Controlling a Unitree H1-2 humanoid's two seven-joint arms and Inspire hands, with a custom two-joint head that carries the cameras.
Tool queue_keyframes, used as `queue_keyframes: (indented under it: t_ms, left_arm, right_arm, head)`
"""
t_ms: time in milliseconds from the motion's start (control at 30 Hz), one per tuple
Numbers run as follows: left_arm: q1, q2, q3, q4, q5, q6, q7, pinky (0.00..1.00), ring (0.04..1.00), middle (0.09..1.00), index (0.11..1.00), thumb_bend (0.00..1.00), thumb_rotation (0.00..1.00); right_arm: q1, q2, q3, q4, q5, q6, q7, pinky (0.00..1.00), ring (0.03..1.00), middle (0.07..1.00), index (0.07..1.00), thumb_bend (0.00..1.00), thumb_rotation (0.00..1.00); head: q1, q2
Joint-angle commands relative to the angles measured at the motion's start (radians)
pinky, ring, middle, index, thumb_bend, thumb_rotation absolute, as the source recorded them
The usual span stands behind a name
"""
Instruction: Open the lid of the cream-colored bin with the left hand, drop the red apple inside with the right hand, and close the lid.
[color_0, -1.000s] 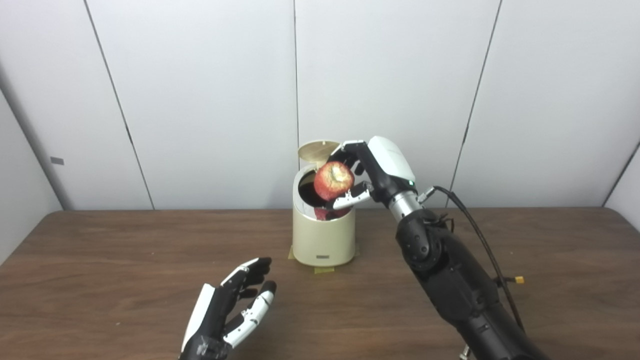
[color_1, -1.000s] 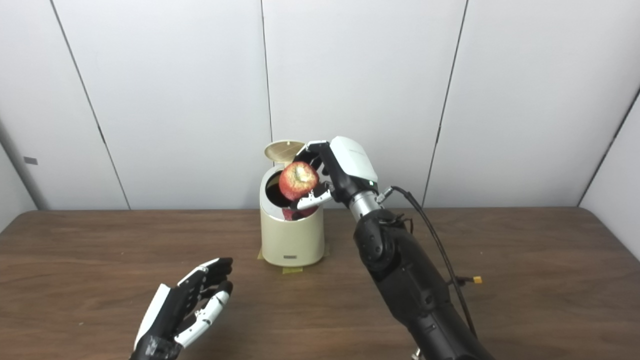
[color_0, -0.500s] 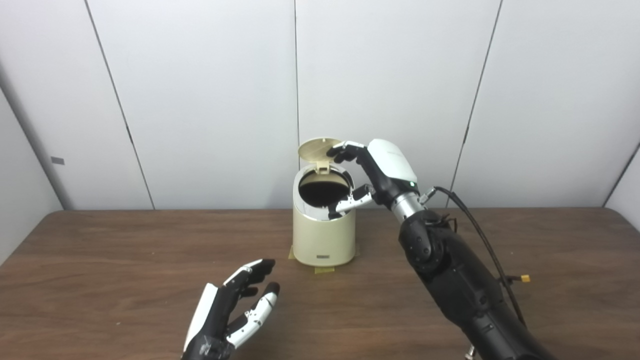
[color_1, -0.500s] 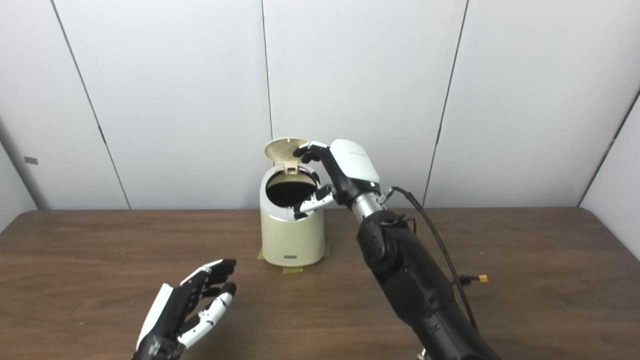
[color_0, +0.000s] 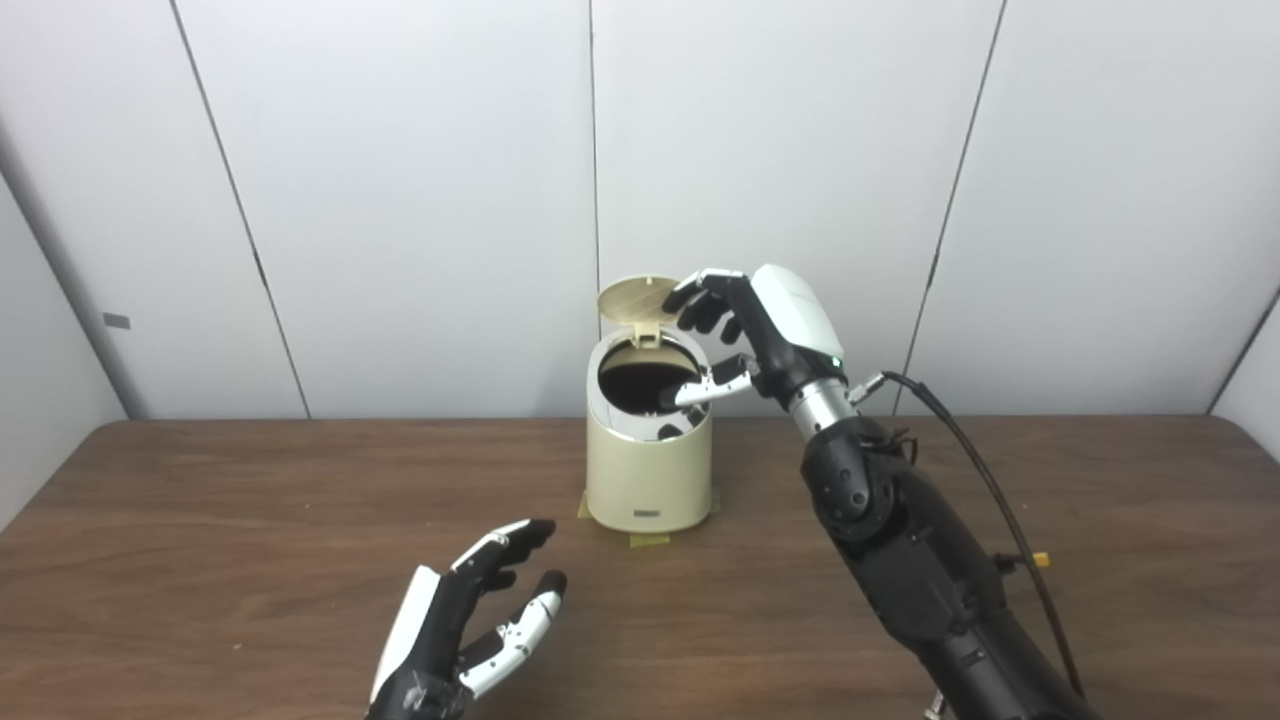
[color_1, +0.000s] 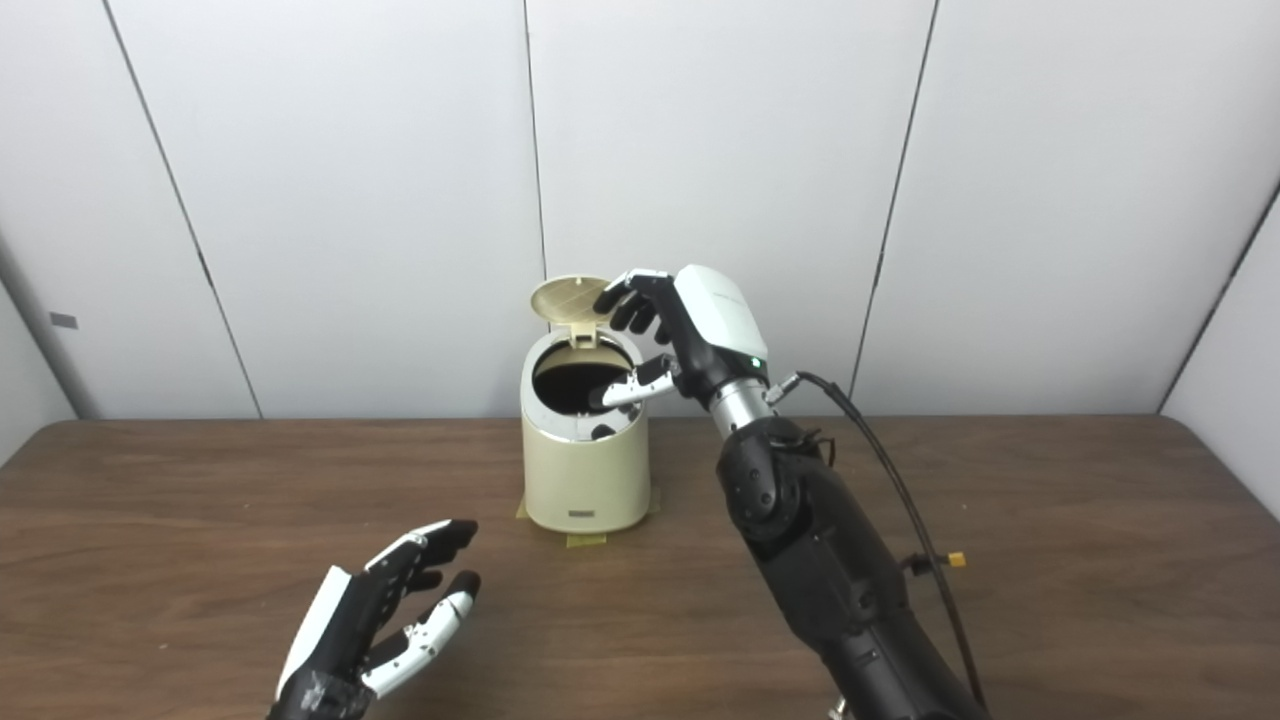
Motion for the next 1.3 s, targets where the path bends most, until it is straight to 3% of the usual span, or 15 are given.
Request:
queue_keyframes:
  t_ms: [0,367,600,633,667,733,800,833,1000,1133,1267]
  left_arm:
    - [-0.031,-0.002,-0.001,-0.031,0.007,-0.029,0.010,0.85,0.869,0.845,0.810,0.41,0.46]
    - [-0.032,0.007,0.023,-0.023,-0.022,-0.025,0.002,0.83,0.862,0.845,0.808,0.40,0.46]
    - [-0.037,0.008,0.064,-0.016,-0.073,0.008,-0.006,0.82,0.849,0.845,0.818,0.41,0.46]
    - [-0.036,0.008,0.071,-0.017,-0.082,0.011,-0.007,0.81,0.848,0.845,0.820,0.41,0.46]
    - [-0.036,0.008,0.078,-0.017,-0.091,0.012,-0.008,0.81,0.844,0.843,0.826,0.40,0.46]
    - [-0.036,0.012,0.094,-0.016,-0.117,0.018,-0.012,0.81,0.842,0.842,0.841,0.39,0.45]
    - [-0.033,0.021,0.111,-0.012,-0.139,0.019,-0.014,0.82,0.856,0.848,0.861,0.38,0.48]
    - [-0.032,0.025,0.118,-0.010,-0.150,0.017,-0.014,0.84,0.865,0.853,0.870,0.38,0.49]
    - [-0.030,0.030,0.155,0.005,-0.211,-0.001,-0.011,0.88,0.895,0.877,0.913,0.35,0.46]
    - [-0.049,0.045,0.175,0.035,-0.250,-0.005,-0.017,0.96,0.932,0.905,0.943,0.36,0.52]
    - [-0.093,0.067,0.190,0.071,-0.289,-0.005,-0.026,1.00,0.944,0.921,0.955,0.35,0.57]
  right_arm:
    - [-0.030,0.002,-0.035,-0.049,0.039,-0.032,-0.028,0.35,0.429,0.496,0.491,0.50,0.00]
    - [0.084,0.002,-0.139,-0.229,0.156,0.105,0.036,0.31,0.418,0.507,0.517,0.50,0.00]
    - [0.216,0.022,-0.218,-0.410,0.225,0.292,0.086,0.43,0.447,0.498,0.502,0.52,0.00]
    - [0.233,0.034,-0.236,-0.438,0.265,0.325,0.105,0.43,0.446,0.499,0.502,0.52,0.00]
    - [0.250,0.050,-0.261,-0.468,0.325,0.360,0.126,0.47,0.512,0.502,0.494,0.52,0.00]
    - [0.292,0.081,-0.312,-0.531,0.464,0.423,0.180,0.56,0.620,0.634,0.496,0.50,0.13]
    - [0.342,0.104,-0.342,-0.584,0.571,0.460,0.221,0.69,0.747,0.753,0.703,0.48,0.58]
    - [0.364,0.114,-0.350,-0.603,0.608,0.467,0.226,0.75,0.786,0.789,0.759,0.49,0.67]
    - [0.483,0.140,-0.352,-0.669,0.731,0.467,0.231,0.91,0.950,0.954,0.975,0.55,0.91]
    - [0.551,0.191,-0.367,-0.682,0.744,0.413,0.183,0.95,0.981,0.967,0.972,0.50,0.97]
    - [0.603,0.202,-0.347,-0.676,0.729,0.342,0.174,0.97,0.999,0.987,0.985,0.49,1.00]
  head:
    - [0.000,0.002]
    - [-0.020,0.004]
    - [-0.028,0.003]
    - [-0.029,0.005]
    - [-0.030,0.005]
    - [-0.035,0.007]
    - [-0.041,0.007]
    - [-0.044,0.008]
    - [-0.049,0.009]
    - [-0.040,0.014]
    - [-0.016,0.010]
